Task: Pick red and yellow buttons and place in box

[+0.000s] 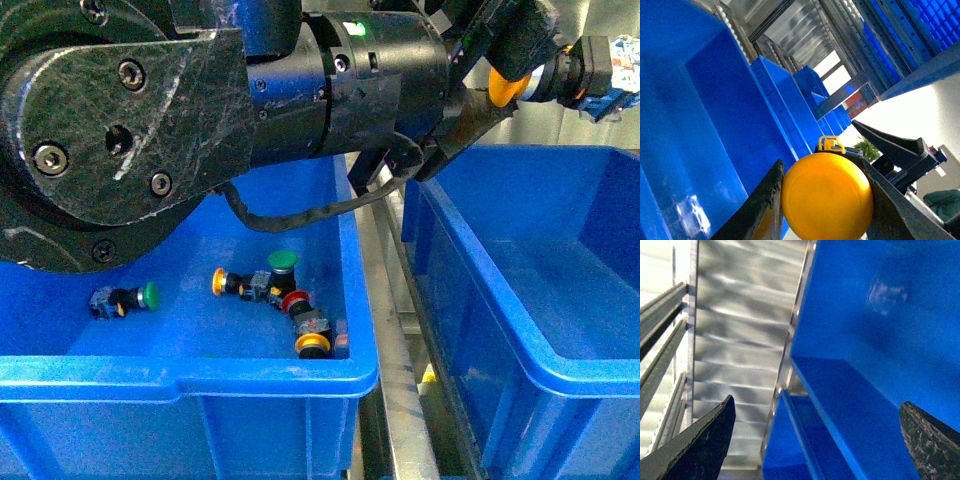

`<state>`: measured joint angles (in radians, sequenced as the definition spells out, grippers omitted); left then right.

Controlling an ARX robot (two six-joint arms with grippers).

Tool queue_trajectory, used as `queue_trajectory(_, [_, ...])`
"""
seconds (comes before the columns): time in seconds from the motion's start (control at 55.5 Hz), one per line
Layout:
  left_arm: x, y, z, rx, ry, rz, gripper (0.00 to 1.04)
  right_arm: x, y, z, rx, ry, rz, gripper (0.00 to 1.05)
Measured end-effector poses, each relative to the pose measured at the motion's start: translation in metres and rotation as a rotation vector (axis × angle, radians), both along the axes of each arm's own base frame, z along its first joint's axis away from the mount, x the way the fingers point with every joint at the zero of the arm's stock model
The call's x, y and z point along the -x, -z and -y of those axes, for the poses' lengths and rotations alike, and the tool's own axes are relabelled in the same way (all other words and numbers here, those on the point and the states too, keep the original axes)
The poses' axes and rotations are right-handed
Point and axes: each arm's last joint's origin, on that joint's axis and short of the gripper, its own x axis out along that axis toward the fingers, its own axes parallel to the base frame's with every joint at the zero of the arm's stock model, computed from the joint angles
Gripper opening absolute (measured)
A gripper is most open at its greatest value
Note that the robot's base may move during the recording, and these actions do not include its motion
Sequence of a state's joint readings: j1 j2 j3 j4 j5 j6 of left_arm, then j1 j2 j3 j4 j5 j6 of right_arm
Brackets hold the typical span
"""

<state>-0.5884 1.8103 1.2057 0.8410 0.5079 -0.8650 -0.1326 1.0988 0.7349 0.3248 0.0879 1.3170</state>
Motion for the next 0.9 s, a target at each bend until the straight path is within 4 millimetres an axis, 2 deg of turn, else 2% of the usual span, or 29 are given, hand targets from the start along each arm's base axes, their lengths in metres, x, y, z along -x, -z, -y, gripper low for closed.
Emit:
queue_trajectory(0.18, [0.005, -0.003, 0.008, 0.001, 0.025, 0.011, 0.34, -0.003, 0.001, -0.027, -0.026, -0.08, 0.002, 0.98])
queue_trajectory(0.342, [0.009, -0.014, 0.017, 0.014, 0.057, 0.042, 0.34, -0.006, -0.008, -0.04, -0.05, -0.121, 0.033, 0.98])
queue_trajectory(0.522, [0.006, -0.016, 0.025, 0.022, 0.061, 0.05, 0.34, -0.008, -0.016, -0.048, -0.076, -0.138, 0.063, 0.98])
queue_trajectory(0.9, [0.008, -0.003, 0.04, 0.013, 0.078, 0.022, 0.34, -0.006, -0.024, -0.058, -0.111, -0.163, 0.082, 0.98])
